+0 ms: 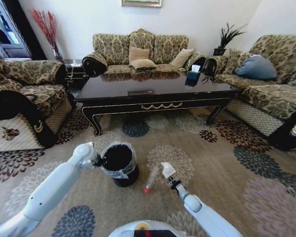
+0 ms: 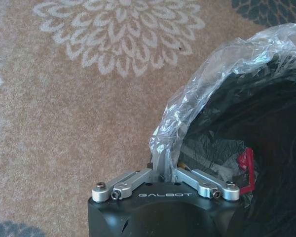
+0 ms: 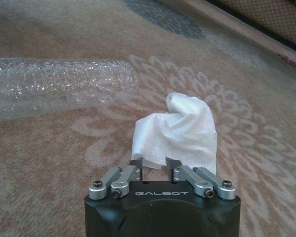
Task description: Move to the front of the table and pick up the trash from the floor, then place it into the trash bin.
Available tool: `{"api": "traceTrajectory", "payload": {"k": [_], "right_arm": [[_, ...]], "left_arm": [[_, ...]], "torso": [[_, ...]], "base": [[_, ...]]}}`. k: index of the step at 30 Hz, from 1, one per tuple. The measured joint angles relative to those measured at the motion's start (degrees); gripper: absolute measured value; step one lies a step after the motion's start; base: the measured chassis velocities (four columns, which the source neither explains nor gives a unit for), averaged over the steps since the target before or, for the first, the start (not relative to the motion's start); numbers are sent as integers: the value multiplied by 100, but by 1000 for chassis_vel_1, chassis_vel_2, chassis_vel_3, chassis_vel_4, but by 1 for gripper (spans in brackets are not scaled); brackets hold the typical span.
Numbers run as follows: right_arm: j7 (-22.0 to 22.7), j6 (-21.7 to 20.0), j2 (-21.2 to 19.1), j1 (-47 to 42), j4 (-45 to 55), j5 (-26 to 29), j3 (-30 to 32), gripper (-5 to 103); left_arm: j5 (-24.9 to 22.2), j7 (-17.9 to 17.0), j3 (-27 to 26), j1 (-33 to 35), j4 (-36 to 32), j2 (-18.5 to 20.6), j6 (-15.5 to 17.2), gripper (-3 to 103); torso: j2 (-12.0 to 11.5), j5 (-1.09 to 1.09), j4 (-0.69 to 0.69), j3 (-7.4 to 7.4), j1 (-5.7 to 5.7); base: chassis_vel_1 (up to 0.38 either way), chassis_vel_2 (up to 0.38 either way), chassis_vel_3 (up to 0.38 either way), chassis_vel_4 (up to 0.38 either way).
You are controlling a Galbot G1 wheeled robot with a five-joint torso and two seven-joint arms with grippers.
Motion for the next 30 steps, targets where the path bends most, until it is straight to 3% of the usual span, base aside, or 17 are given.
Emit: {"api": "traceTrajectory", "payload": {"k": [1, 3, 4, 7, 11, 13, 18, 20, 22, 24, 26, 28, 30], "right_arm": [[0, 4, 2, 5, -12, -10, -7, 31], [0, 11, 4, 10, -26, -22, -16, 31], [-1, 29, 8, 23, -49, -48, -32, 42], [-2, 63, 24, 62, -107, -90, -60, 47], [17, 171, 89, 185, -264, -195, -141, 69], [10, 192, 95, 202, -285, -213, -151, 69], [-36, 248, 100, 303, -335, -230, -241, 93], [-53, 262, 96, 325, -349, -221, -258, 89], [-71, 304, 96, 339, -380, -214, -264, 79], [-78, 318, 96, 340, -386, -213, -265, 79], [-105, 376, 98, 342, -398, -212, -265, 62], [-106, 385, 101, 341, -398, -211, -265, 62], [-106, 391, 105, 336, -396, -208, -265, 51]], "left_arm": [[-1, 0, -3, 1, -6, 6, 0, 0], [-1, 1, -7, 2, -11, 12, 0, 0], [-2, 2, -15, 10, -20, 27, 0, 0], [-5, 5, -26, 23, -34, 44, 0, 0], [-8, 9, -31, 28, -42, 58, 1, 0], [-8, 9, -32, 29, -44, 61, 1, 0], [-11, 20, -69, 59, -49, 98, 0, 0], [-10, 25, -84, 78, -49, 102, 1, 0], [-10, 31, -87, 88, -50, 101, 0, 0], [-10, 31, -88, 90, -50, 100, 1, 0], [-8, 33, -88, 91, -52, 95, 1, 0], [-6, 33, -88, 92, -54, 94, 1, 0], [-3, 33, -88, 95, -59, 94, 1, 0]], "torso": [[0, 0, 0, 0, 0], [0, 0, 0, 0, 0], [0, 0, 0, 0, 0], [0, 0, 0, 0, 0], [0, -1, 0, 0, 0], [0, -1, 0, 0, 0], [0, 0, 1, 0, 0], [0, 0, 1, 0, 0], [0, 0, 0, 0, 0], [0, 0, 0, 0, 0], [0, 0, 0, 0, 0], [0, 0, 0, 0, 0], [0, 0, 0, 0, 0]], "base": [[0, 0, 0, 0], [0, 0, 0, 0], [0, 0, 0, 0], [0, 0, 0, 0], [0, 0, 0, 0], [0, 0, 0, 0], [0, 0, 0, 0], [0, 0, 0, 0], [0, 0, 0, 0], [0, 0, 0, 0], [0, 0, 0, 0], [0, 0, 0, 0], [0, 0, 0, 0]]}}
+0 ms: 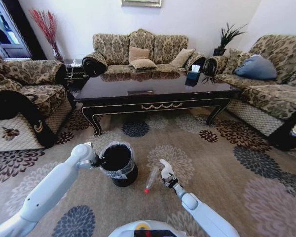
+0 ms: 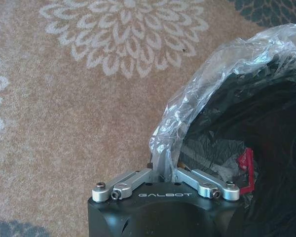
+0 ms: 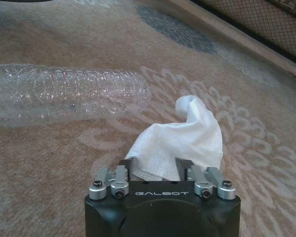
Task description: Move to the front of the table and pick up the trash from the floor, then place it into the trash bin.
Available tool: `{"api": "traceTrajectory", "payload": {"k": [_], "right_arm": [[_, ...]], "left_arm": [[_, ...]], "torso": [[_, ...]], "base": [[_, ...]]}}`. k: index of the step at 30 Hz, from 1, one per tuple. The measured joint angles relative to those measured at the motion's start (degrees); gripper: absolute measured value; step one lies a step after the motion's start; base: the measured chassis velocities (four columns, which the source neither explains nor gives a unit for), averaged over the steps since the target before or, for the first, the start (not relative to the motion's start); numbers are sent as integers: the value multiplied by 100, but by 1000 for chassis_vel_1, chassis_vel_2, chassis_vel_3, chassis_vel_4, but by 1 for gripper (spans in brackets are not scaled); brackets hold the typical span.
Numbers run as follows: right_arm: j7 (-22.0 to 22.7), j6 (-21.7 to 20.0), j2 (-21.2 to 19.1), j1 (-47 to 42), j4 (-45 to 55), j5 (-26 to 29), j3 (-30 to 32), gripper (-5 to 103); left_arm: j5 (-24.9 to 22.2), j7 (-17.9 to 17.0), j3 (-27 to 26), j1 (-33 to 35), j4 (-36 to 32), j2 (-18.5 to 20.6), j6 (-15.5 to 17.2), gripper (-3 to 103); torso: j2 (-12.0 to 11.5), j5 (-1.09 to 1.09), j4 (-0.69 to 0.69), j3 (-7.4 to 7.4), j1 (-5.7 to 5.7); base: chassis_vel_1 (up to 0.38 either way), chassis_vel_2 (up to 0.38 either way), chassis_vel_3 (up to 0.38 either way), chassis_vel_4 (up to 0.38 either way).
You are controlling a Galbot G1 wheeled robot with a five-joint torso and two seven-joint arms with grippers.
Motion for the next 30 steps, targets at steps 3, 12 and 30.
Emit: {"api": "traceTrajectory", "payload": {"k": [3, 12, 30], "right_arm": [[-1, 18, -1, -4, 0, 1, -9, 40], [-40, 85, -10, -12, -13, 10, -11, 8], [-9, -7, -382, -204, 662, 227, 254, 0]], "left_arm": [[9, 0, -1, 4, -5, 1, 0, 0], [24, 15, -33, 37, 8, -3, 0, 0], [20, 19, 89, -64, -54, -36, 0, 0]], "torso": [[0, 0, 0, 0, 0], [0, 0, 0, 0, 0], [0, 1, 1, 0, 0]], "base": [[0, 0, 0, 0], [0, 0, 0, 0], [0, 0, 0, 0]]}}
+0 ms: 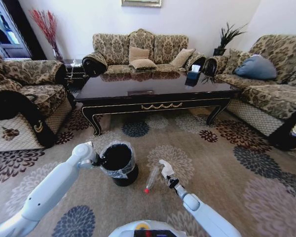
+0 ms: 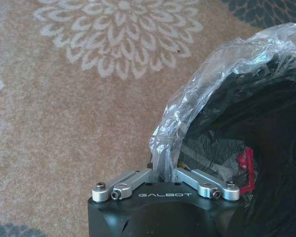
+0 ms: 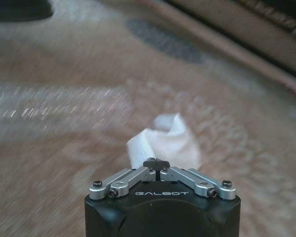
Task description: Move to the front of the table and pick up the trash from the floor, then place it into the trash bin.
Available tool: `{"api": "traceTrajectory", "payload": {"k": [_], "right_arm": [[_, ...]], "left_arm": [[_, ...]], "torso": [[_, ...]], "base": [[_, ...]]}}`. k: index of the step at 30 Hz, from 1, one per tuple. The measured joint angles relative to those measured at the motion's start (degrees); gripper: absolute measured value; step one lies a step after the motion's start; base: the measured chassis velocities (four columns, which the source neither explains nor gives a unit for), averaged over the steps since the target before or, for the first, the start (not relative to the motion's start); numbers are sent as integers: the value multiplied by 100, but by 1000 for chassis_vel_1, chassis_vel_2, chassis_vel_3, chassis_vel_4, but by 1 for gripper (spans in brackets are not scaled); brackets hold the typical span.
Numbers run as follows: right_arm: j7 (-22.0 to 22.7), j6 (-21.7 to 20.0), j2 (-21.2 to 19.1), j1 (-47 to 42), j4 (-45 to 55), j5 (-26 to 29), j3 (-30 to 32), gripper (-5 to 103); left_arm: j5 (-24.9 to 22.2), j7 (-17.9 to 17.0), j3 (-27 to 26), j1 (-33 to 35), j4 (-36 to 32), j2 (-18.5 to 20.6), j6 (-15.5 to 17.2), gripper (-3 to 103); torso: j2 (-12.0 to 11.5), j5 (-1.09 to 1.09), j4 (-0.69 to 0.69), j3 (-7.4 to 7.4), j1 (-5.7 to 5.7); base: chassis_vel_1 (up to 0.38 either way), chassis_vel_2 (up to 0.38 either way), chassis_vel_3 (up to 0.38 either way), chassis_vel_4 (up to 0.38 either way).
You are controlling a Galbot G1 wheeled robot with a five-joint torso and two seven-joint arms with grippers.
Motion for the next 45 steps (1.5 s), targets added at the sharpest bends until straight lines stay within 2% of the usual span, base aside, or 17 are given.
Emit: {"api": "traceTrajectory", "payload": {"k": [7, 8, 11, 14, 17, 19, 22, 24, 27, 38, 44, 45], "right_arm": [[52, -186, -656, -403, 1243, 316, 622, 0], [52, -186, -656, -403, 1243, 316, 622, 0], [132, -212, -1021, -611, 1887, 411, 939, 0], [163, -222, -1248, -654, 2251, 444, 1026, 0], [199, -243, -1790, -643, 2967, 466, 1155, 0], [216, -246, -1924, -634, 3125, 467, 1185, 0], [239, -250, -2480, -523, 3686, 466, 1316, 0], [241, -249, -2567, -504, 3776, 466, 1343, 0], [249, -243, -3028, -442, 4325, 516, 1540, 0], [325, -436, -3600, -405, 5483, 995, 2236, 0], [405, -658, -3774, -407, 6009, 1437, 2543, 0], [405, -658, -3774, -407, 6009, 1437, 2543, 0]], "left_arm": [[-2, -34, 236, -194, -94, -203, 1, 0], [-2, -34, 236, -194, -94, -203, 1, 0], [-4, -91, 371, -284, -164, -367, 1, 0], [2, -125, 409, -294, -209, -429, 1, 0], [38, -185, 466, -294, -300, -501, 1, 0], [46, -193, 480, -295, -311, -519, 1, 0], [116, -215, 518, -278, -351, -590, 0, 0], [135, -221, 524, -273, -352, -612, 0, 0], [217, -248, 654, -306, -338, -767, -5, 0], [148, -350, 1259, -964, 0, -1142, -81, 0], [31, -396, 2296, -2029, 585, -1429, -143, 0], [31, -396, 2296, -2029, 585, -1429, -143, 0]], "torso": [[0, 0, -2, 0, 0], [0, 0, -2, 0, 0], [0, 0, -3, 0, 0], [0, 0, -3, 0, 0], [0, 0, 1, 0, 0], [0, 0, 1, 0, 0], [0, 0, -1, 0, 0], [0, 0, 0, 0, 0], [0, -1, 0, 0, 0], [0, -1, -1, 0, 0], [0, 0, -2, 0, 0], [0, 0, -2, 0, 0]], "base": [[0, 0, 0, 0], [0, 0, 0, 0], [0, 0, 0, 0], [0, 0, 0, 0], [0, 0, 0, 0], [0, 0, 0, 0], [0, 0, 0, 0], [0, 0, 0, 0], [0, 0, 0, 0], [0, 0, 0, 0], [0, 0, 0, 0], [0, 0, 0, 0]]}}
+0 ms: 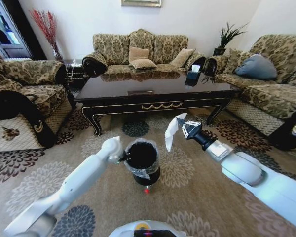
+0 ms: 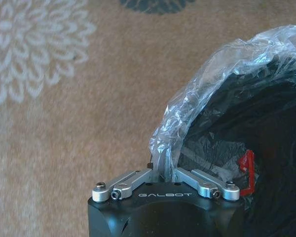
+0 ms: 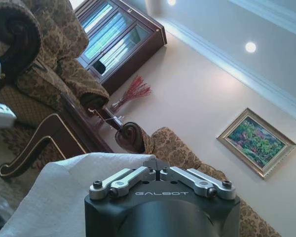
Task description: Move to the front of the table and pick up the trash from the floor, then place it into the trash bin.
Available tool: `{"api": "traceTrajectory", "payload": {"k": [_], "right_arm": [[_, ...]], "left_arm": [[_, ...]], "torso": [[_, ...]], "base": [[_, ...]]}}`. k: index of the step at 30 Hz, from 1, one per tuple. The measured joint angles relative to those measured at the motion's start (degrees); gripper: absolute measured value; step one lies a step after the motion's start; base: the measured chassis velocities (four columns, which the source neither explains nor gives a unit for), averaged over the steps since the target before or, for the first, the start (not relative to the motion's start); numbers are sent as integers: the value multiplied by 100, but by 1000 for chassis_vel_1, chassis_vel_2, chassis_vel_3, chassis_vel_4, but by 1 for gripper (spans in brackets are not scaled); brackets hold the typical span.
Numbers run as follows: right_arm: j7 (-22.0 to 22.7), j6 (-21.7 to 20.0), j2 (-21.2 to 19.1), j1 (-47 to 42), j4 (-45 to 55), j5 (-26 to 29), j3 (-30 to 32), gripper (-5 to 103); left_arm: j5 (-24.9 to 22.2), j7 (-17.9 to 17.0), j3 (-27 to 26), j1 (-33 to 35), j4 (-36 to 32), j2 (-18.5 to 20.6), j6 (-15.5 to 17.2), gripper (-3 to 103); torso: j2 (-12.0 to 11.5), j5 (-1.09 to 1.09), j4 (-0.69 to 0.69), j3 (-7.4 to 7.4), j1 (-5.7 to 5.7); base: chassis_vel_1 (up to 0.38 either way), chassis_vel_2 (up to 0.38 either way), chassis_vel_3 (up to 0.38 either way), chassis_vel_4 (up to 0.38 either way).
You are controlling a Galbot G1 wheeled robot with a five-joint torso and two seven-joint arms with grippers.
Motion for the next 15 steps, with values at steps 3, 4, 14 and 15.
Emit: {"api": "traceTrajectory", "payload": {"k": [3, 4, 14, 15], "right_arm": [[11, -47, -7, -19, 109, 74, 18, 0], [14, -53, 3, -42, 129, 62, 0, 0], [13, -18, 306, -180, -48, -443, -446, 0], [4, 13, 350, -208, -110, -534, -488, 0]], "left_arm": [[-45, -30, 309, -367, 233, -170, -8, 0], [-69, -49, 435, -495, 297, -251, -14, 0], [-217, -177, 916, -813, 224, -594, -60, 0], [-222, -184, 935, -817, 200, -590, -61, 0]], "torso": [[0, 0, 1, 0, 0], [0, 0, 1, 0, 0], [0, 0, 0, 0, 0], [0, 0, 2, 0, 0]], "base": [[0, 0, 0, 0], [0, 0, 0, 0], [0, 0, 0, 0], [0, 0, 0, 0]]}}
